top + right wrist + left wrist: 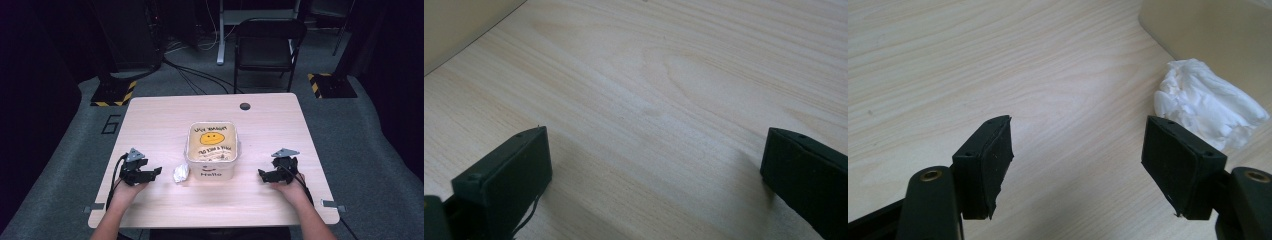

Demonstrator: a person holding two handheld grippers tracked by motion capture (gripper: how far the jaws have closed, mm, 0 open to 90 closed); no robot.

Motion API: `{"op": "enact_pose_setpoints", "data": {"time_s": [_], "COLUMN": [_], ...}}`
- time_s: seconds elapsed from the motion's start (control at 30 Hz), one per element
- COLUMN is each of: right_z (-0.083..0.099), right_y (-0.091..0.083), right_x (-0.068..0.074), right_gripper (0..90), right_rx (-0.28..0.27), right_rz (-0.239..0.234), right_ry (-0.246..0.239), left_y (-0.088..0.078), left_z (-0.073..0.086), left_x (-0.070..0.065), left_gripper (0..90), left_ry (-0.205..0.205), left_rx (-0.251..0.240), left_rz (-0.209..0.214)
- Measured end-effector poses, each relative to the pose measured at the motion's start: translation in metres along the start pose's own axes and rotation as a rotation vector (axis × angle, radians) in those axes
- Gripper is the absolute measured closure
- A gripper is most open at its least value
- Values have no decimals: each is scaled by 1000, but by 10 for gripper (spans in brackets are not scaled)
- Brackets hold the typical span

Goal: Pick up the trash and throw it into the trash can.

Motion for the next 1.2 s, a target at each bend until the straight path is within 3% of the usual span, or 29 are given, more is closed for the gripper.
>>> {"op": "enact_pose_setpoints", "data": {"time_s": [0.73,1.2], "right_z": [0,0], "right_y": [0,0], "right_x": [0,0], "right_gripper": [0,0], "right_rx": [0,-1], "right_rz": [6,6], "right_ry": [5,6], "left_y": [17,25], "left_z": [-15,-18], "left_x": [-43,-57], "left_gripper": [250,244], "left_ry": [77,93], "left_rx": [17,22], "left_rz": [108,125]}}
Point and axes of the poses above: each handheld gripper's, and its own axes: y roughly forward along the jaws, z roughly out of its underside, x roughly to its left, the point moved 9 cm from there along y, roughly forward along the jaws, and after that the axes turned 4 degrees about -y, right-handed, at the moved point
